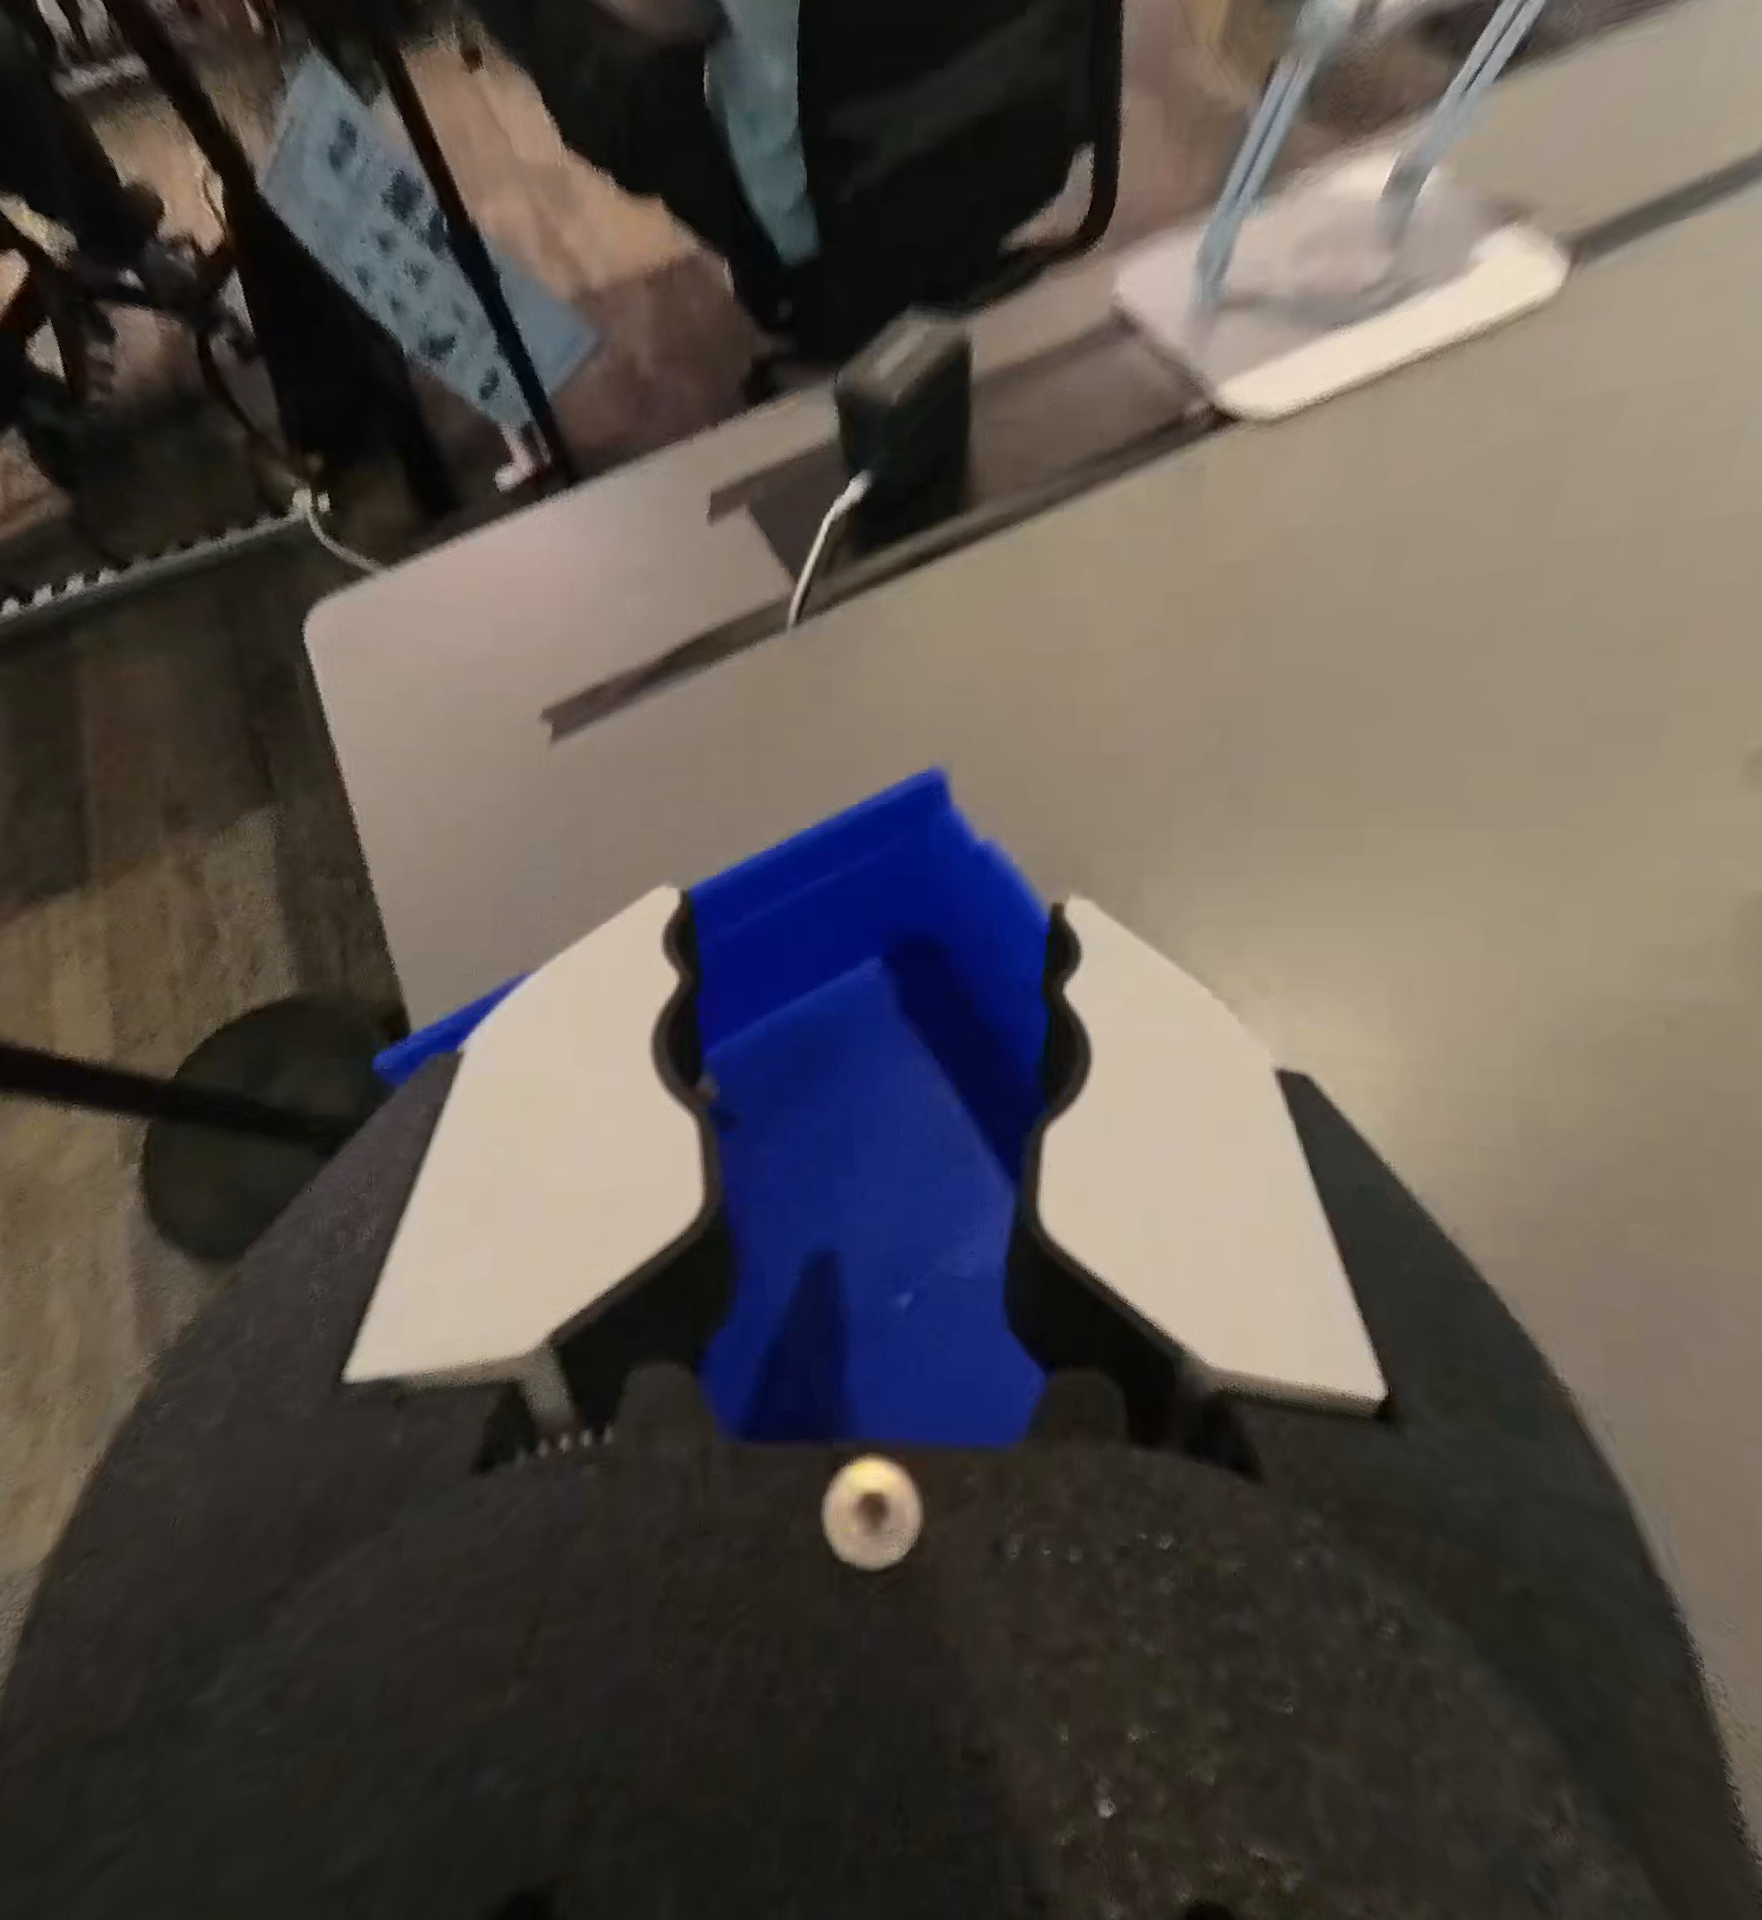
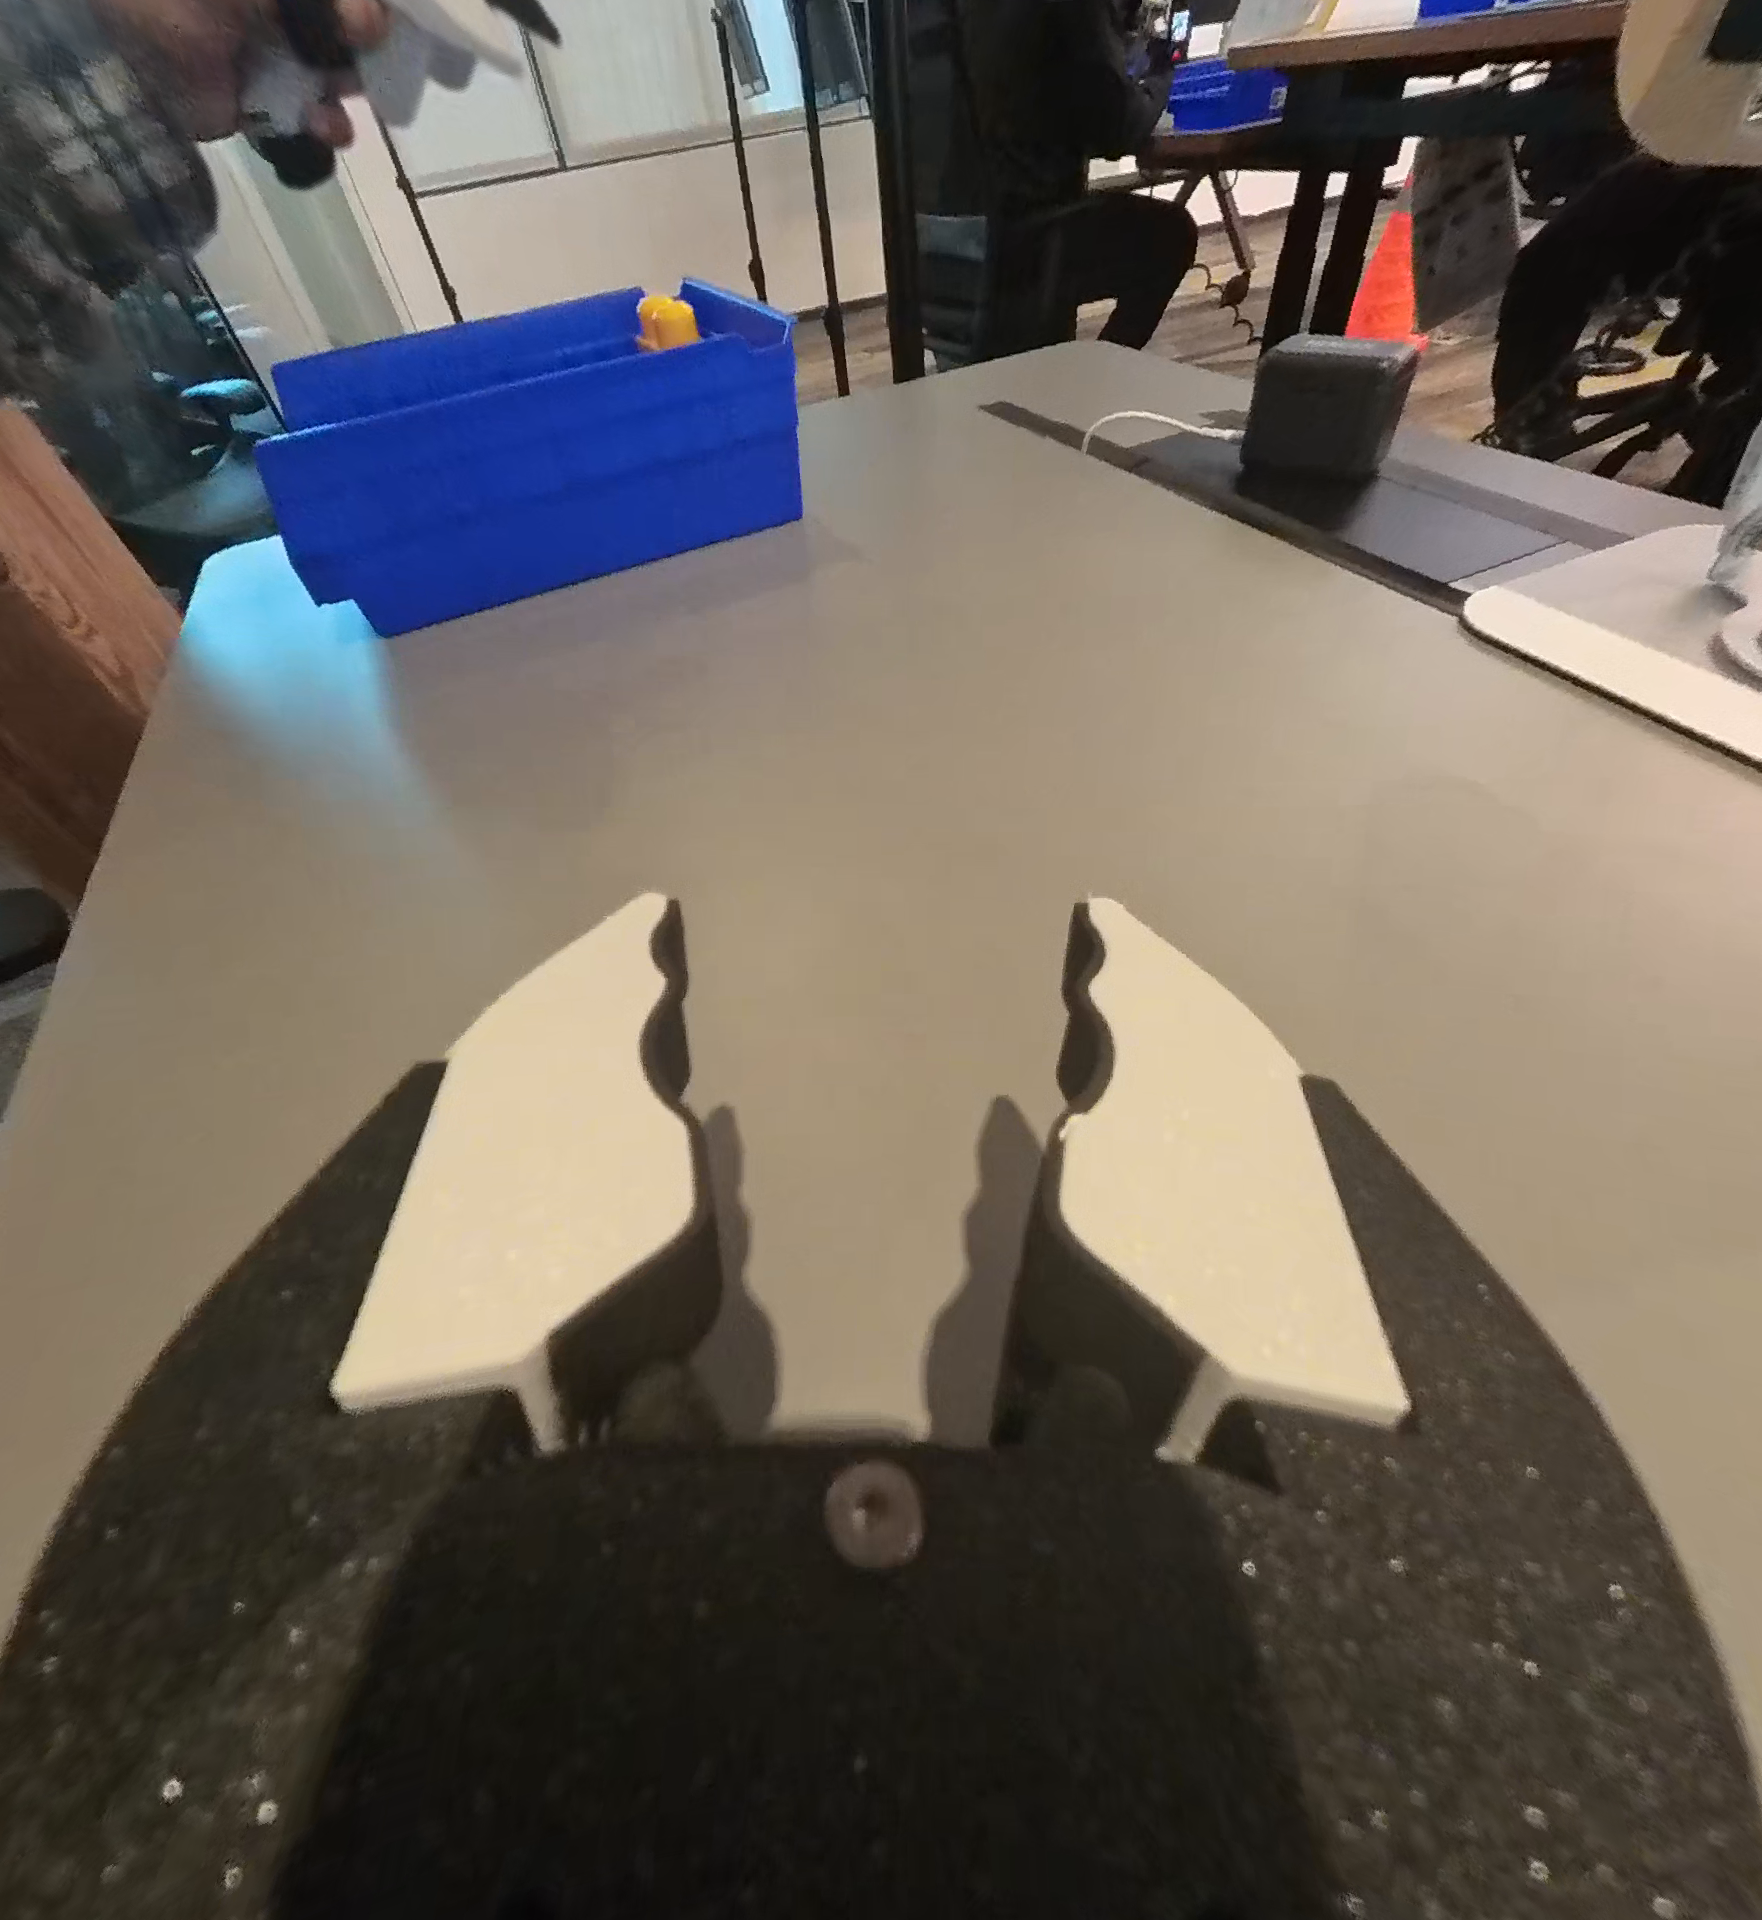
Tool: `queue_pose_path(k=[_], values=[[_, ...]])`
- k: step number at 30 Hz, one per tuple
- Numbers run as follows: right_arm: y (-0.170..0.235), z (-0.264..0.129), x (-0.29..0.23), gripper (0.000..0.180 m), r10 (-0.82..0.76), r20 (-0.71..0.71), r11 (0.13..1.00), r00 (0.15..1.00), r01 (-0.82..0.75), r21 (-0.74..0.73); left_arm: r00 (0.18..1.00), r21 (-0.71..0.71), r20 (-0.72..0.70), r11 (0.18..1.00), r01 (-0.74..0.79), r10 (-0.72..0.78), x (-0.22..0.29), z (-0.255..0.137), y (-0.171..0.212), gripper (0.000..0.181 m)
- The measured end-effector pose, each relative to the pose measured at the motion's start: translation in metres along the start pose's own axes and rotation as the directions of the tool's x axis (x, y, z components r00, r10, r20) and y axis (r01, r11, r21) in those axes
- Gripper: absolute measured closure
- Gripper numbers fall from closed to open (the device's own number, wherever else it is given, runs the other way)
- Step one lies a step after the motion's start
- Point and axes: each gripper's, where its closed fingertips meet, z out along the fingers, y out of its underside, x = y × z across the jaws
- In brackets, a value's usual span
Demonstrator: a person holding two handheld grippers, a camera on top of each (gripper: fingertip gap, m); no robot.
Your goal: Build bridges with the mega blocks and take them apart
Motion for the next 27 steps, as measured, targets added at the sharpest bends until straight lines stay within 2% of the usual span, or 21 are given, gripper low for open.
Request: queue_pose_path(k=[5,10,16,27], values=[[0.002,0.001,-0.001,0.110,-0.003,0.012,1.000,1.000,0.003,-0.003,0.980,-0.230,0.063,0.958,-0.172,0.191,-0.036,0.020,0.047,0.119],[0.005,0.003,-0.002,0.110,0.003,0.031,1.000,1.000,-0.003,-0.012,0.941,-0.376,0.031,0.876,-0.302,0.338,-0.059,0.028,0.068,0.122],[0.011,0.008,-0.006,0.110,0.000,0.057,0.999,0.998,0.002,-0.035,0.916,-0.488,-0.060,0.789,-0.373,0.396,-0.074,0.042,0.086,0.124],[0.017,0.011,-0.005,0.111,0.046,0.089,0.998,0.995,-0.042,-0.048,0.909,-0.576,-0.125,0.716,-0.394,0.399,-0.096,0.059,0.109,0.127]])
